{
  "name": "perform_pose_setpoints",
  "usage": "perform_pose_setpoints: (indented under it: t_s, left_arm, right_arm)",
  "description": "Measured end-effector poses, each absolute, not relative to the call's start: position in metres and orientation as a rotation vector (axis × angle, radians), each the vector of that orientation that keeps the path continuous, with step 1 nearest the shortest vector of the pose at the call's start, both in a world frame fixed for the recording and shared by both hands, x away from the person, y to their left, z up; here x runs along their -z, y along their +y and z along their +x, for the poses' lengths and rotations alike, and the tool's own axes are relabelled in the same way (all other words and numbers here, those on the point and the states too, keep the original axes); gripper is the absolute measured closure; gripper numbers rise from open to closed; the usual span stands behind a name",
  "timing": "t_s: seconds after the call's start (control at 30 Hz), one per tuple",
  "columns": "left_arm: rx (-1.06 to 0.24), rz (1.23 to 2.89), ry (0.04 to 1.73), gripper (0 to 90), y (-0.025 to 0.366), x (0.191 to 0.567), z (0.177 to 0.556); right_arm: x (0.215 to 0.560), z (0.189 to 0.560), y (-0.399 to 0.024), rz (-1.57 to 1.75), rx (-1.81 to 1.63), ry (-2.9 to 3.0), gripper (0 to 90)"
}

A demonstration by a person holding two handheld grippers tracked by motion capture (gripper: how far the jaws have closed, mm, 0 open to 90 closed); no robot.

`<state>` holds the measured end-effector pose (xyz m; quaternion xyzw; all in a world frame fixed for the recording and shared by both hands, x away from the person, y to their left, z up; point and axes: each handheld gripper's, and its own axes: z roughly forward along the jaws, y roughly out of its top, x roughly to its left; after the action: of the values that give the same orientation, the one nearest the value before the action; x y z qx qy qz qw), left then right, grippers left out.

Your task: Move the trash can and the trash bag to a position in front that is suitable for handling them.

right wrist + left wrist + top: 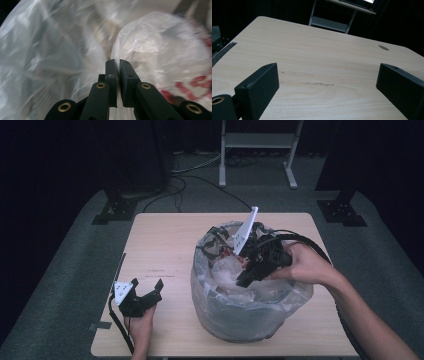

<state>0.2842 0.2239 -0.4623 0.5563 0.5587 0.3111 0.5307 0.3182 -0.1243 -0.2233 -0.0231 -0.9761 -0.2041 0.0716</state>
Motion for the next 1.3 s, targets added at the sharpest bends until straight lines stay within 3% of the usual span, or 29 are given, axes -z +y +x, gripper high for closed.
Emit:
perform_pose_setpoints:
  t_s: [0.17,0.27,0.3,0.37,0.5,0.6,0.77,1.07,1.3]
  left_arm:
    - [-0.741,1.331,1.333,3.4,0.223,0.462,0.284]
    - [-0.744,1.324,1.333,3.4,0.224,0.462,0.283]
    - [-0.744,1.321,1.334,3.4,0.225,0.461,0.283]
    - [-0.744,1.322,1.334,3.4,0.225,0.461,0.283]
    - [-0.743,1.322,1.334,3.4,0.225,0.461,0.283]
    - [-0.747,1.322,1.331,3.4,0.224,0.461,0.283]
    - [-0.745,1.321,1.332,3.4,0.224,0.461,0.283]
    - [-0.746,1.332,1.325,3.4,0.221,0.461,0.283]
    - [-0.744,1.336,1.324,3.4,0.220,0.462,0.283]
  right_arm:
    - [0.227,0.308,-0.122,0.020,0.504,-2.905,80.8]
    - [0.222,0.307,-0.124,0.007,0.561,-2.918,68.6]
    - [0.213,0.308,-0.130,-0.027,0.663,-2.935,60.3]
    - [0.206,0.311,-0.138,-0.050,0.750,-2.934,58.2]
    - [0.197,0.314,-0.152,-0.094,0.847,-2.951,59.3]
    - [0.196,0.317,-0.169,-0.132,0.867,-2.945,73.7]
    - [0.211,0.312,-0.181,-0.133,0.762,-2.947,80.8]
    - [0.229,0.307,-0.196,-0.131,0.777,-2.906,81.5]
    - [0.217,0.316,-0.198,-0.120,0.925,-2.875,74.9]
